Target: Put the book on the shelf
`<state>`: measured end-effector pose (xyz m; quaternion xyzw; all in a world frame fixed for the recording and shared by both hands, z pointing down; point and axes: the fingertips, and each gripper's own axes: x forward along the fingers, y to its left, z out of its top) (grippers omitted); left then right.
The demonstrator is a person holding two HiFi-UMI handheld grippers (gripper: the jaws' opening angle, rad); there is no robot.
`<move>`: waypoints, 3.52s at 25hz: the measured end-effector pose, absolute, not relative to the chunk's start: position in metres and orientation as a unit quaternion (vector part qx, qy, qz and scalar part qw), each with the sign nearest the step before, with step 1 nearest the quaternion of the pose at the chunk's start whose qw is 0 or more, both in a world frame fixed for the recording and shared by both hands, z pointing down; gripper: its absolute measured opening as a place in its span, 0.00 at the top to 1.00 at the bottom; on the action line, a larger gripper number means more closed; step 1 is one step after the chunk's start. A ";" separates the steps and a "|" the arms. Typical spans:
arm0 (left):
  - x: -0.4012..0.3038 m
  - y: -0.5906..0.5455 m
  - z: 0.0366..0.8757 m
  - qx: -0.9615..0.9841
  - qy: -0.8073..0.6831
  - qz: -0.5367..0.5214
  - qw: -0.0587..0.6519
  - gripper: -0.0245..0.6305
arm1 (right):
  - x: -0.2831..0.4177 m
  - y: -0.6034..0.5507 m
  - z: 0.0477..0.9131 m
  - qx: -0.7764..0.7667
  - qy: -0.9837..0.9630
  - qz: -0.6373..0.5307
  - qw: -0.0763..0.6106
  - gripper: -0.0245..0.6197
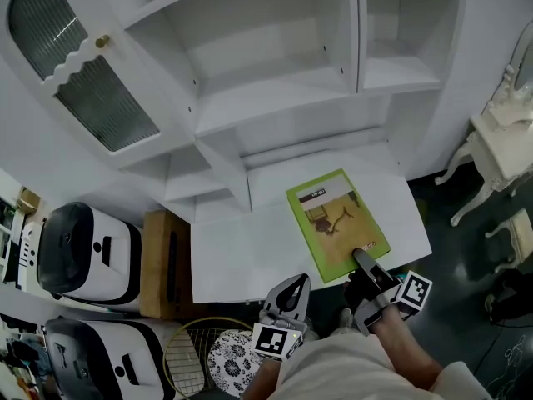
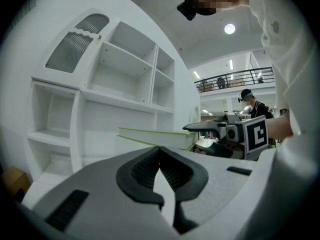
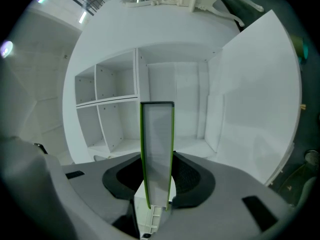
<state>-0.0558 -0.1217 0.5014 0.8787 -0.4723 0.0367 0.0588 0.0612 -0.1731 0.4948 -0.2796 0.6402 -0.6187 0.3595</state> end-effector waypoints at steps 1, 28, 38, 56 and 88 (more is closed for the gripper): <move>-0.057 -0.123 0.502 0.880 -0.471 0.037 0.059 0.96 | 0.060 -0.175 0.492 -0.280 0.640 -0.618 0.361 0.72; -0.065 -0.129 0.505 0.886 -0.456 0.034 0.074 0.96 | 0.035 -0.220 0.374 -0.262 0.672 -0.579 0.381 0.72; -0.071 -0.129 0.509 0.885 -0.457 0.035 0.079 0.96 | 0.027 -0.234 0.356 -0.256 0.678 -0.569 0.389 0.72; -0.068 -0.132 0.505 0.890 -0.446 0.029 0.089 0.96 | 0.022 -0.300 0.338 -0.281 0.680 -0.551 0.395 0.72; -0.088 -0.131 0.509 0.880 -0.467 0.033 0.084 0.96 | 0.006 -0.381 0.335 -0.313 0.648 -0.570 0.397 0.72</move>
